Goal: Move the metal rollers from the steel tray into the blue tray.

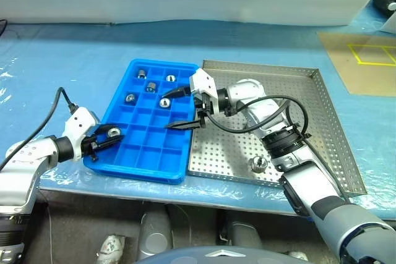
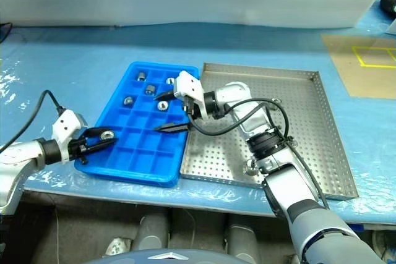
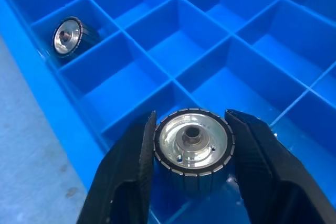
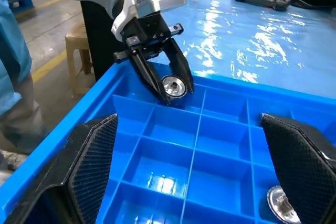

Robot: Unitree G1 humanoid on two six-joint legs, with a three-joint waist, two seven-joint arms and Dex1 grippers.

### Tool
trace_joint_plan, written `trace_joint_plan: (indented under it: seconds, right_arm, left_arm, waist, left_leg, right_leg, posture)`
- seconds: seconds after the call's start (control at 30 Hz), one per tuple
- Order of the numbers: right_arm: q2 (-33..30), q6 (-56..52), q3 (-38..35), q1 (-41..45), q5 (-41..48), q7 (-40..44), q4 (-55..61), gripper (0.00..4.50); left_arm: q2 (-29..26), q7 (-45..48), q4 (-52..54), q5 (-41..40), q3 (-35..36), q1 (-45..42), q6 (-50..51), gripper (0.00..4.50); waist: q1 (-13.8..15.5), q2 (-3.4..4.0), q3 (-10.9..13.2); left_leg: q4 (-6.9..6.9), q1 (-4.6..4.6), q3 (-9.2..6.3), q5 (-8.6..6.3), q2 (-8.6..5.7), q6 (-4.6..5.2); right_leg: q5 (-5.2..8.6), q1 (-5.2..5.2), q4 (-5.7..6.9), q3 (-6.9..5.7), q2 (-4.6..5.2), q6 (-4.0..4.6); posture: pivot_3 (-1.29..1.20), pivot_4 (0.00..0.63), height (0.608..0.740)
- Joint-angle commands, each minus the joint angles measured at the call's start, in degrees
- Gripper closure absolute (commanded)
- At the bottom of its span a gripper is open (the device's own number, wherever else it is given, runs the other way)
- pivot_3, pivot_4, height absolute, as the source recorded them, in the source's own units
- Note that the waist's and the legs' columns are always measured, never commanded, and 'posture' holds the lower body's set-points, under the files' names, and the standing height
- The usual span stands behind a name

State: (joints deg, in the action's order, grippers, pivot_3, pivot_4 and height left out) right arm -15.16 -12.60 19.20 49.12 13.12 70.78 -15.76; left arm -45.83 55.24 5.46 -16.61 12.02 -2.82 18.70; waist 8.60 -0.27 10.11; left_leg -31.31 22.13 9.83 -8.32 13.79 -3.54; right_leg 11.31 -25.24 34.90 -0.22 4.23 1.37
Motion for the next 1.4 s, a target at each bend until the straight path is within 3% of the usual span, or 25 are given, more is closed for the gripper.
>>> trace_joint_plan:
  seconds: [0.03, 0.13, 0.37, 0.57, 0.8, 1.1, 1.4]
  right_arm:
    - [-0.3, 0.0, -1.2, -0.2, 0.3, -0.7, 3.4, 0.00]
    - [-0.5, -0.3, -1.2, -0.6, 0.2, -1.3, 3.9, 0.00]
    - [-1.3, -0.6, -1.8, -1.2, -0.1, -3.0, 4.5, 0.00]
    - [-4.1, -2.9, -4.1, -2.4, 0.1, -5.8, 8.1, 0.00]
    - [-9.7, -8.7, -9.3, -7.1, 0.8, -11.2, 16.2, 0.00]
    - [-17.1, -19.7, -17.3, -18.9, 2.5, -20.1, 33.2, 0.00]
    - [-20.0, -28.0, -22.1, -27.8, 4.4, -27.3, 45.3, 0.00]
  left_arm:
    - [-0.9, -1.2, -2.4, 2.0, -0.4, -0.8, -1.7, 1.18]
    - [-0.8, -1.9, -1.4, 2.0, -1.5, -2.8, -1.4, 0.16]
    - [1.6, -2.6, 0.2, 0.6, -4.1, -11.4, -1.2, 0.16]
    - [8.4, -3.0, -4.2, -0.4, -8.1, -28.0, -2.4, 0.16]
    - [16.2, 1.1, -23.2, 4.5, -15.9, -41.6, -11.2, 0.16]
    - [32.6, 4.6, -56.3, 11.8, -22.3, -57.2, -27.8, 0.16]
    - [41.6, 5.7, -71.5, 17.1, -23.8, -62.0, -35.4, 0.16]
  waist:
    - [-0.1, 0.00, 0.0]
    - [-0.2, 0.00, 0.0]
    - [0.0, -0.01, 0.0]
    - [-0.2, -0.04, 0.0]
    - [-3.1, -0.05, 0.0]
    - [-5.7, -0.09, 0.0]
    - [-9.6, -0.09, 0.0]
  left_leg:
    - [0.02, -0.03, 0.00, 0.01, 0.01, -0.02]
    - [0.03, -0.11, 0.00, 0.06, 0.01, -0.10]
    - [-0.01, -0.11, 0.00, 0.10, -0.01, -0.16]
    - [-0.27, -0.01, -0.02, 0.15, -0.02, -0.23]
    - [-0.46, -0.05, -0.01, 0.25, -0.06, -0.39]
    - [-0.88, 0.08, 0.01, 0.05, -0.14, -0.05]
    - [-0.93, -0.04, 0.12, -0.17, -0.16, 0.33]
  right_leg:
    - [0.00, 0.00, 0.03, 0.01, -0.02, 0.00]
    - [0.00, 0.00, 0.13, 0.04, -0.03, 0.00]
    - [0.00, 0.00, 0.23, 0.06, -0.02, 0.01]
    - [0.00, 0.02, 0.38, 0.07, 0.00, 0.02]
    - [0.00, 0.01, 0.56, 0.23, -0.03, 0.00]
    - [-0.04, 0.12, 0.44, 0.39, -0.03, -0.05]
    - [-0.13, 0.27, 0.18, 0.53, -0.04, -0.20]
  posture:
    - [0.24, 0.150, 0.740]
    - [0.23, 0.150, 0.740]
    - [0.17, 0.150, 0.740]
    - [0.06, 0.150, 0.740]
    - [-0.15, 0.150, 0.740]
    - [-0.43, 0.150, 0.740]
    - [-0.57, 0.150, 0.740]
